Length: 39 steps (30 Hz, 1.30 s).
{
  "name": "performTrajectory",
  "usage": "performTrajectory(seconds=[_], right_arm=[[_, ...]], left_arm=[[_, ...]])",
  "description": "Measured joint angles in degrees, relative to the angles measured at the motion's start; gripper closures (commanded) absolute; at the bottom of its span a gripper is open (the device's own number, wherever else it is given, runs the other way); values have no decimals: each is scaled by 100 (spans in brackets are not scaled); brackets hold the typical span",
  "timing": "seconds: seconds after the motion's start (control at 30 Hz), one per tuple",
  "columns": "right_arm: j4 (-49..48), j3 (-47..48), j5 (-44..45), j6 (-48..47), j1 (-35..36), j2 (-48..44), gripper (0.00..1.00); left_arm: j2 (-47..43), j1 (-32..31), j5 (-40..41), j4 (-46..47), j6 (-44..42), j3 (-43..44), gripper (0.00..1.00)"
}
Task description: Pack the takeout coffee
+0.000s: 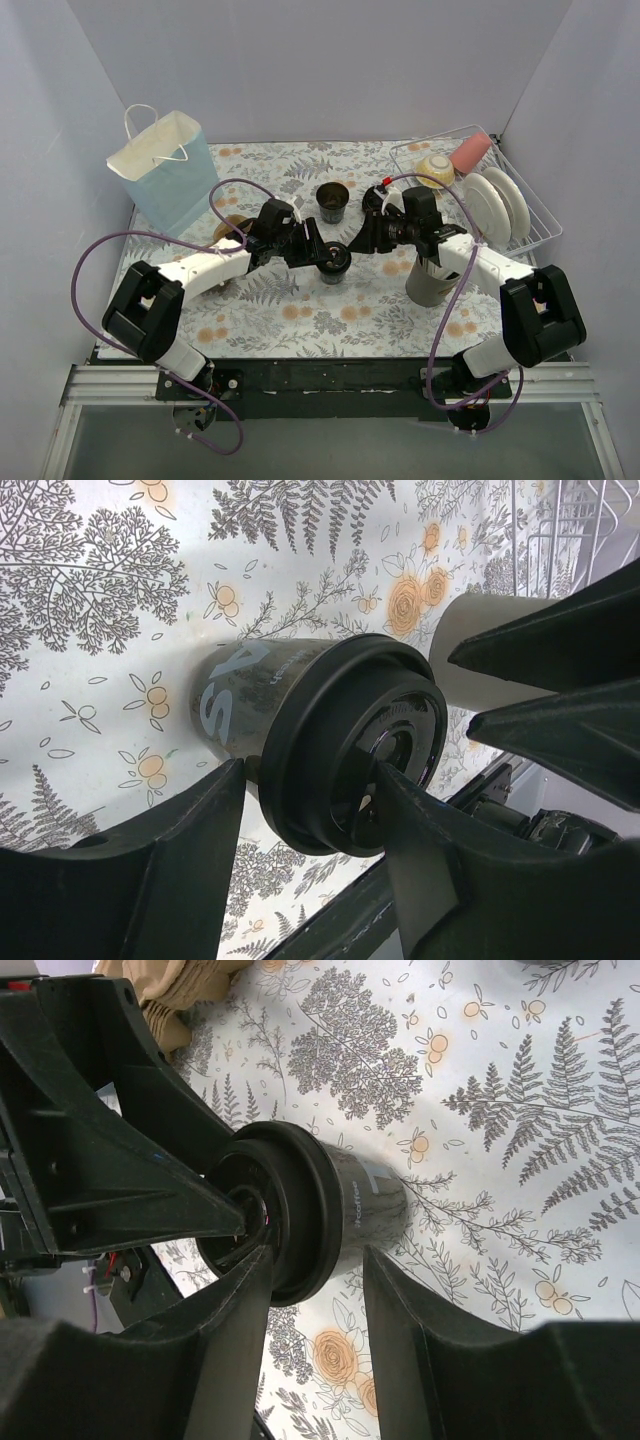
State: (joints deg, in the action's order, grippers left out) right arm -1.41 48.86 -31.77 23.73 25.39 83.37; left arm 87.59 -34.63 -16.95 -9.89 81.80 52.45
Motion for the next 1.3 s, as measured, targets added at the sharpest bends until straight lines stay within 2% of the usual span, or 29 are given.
performTrajectory(seconds=[0.43,0.63,0.8,0.9,1.13,1.3], right_arm=[[-74,0,-326,-9,-105,199,59],[-284,-2,-417,57,-118,363,67],[-385,-33,-479,149,-133,407,69],[-452,-70,-485,164,-138,407,69],[-444,-70,-452,153,-138,382,57],[-107,33,-354,103,-138,332,55]], left_arm=[[125,2,-101,125,-420,61,48],[125,2,-105,136,-468,61,48],[125,42,-107,140,-472,52,48],[125,70,-136,133,-474,48,48],[116,140,-212,63,-514,48,48],[81,216,-229,-42,-577,50,48]])
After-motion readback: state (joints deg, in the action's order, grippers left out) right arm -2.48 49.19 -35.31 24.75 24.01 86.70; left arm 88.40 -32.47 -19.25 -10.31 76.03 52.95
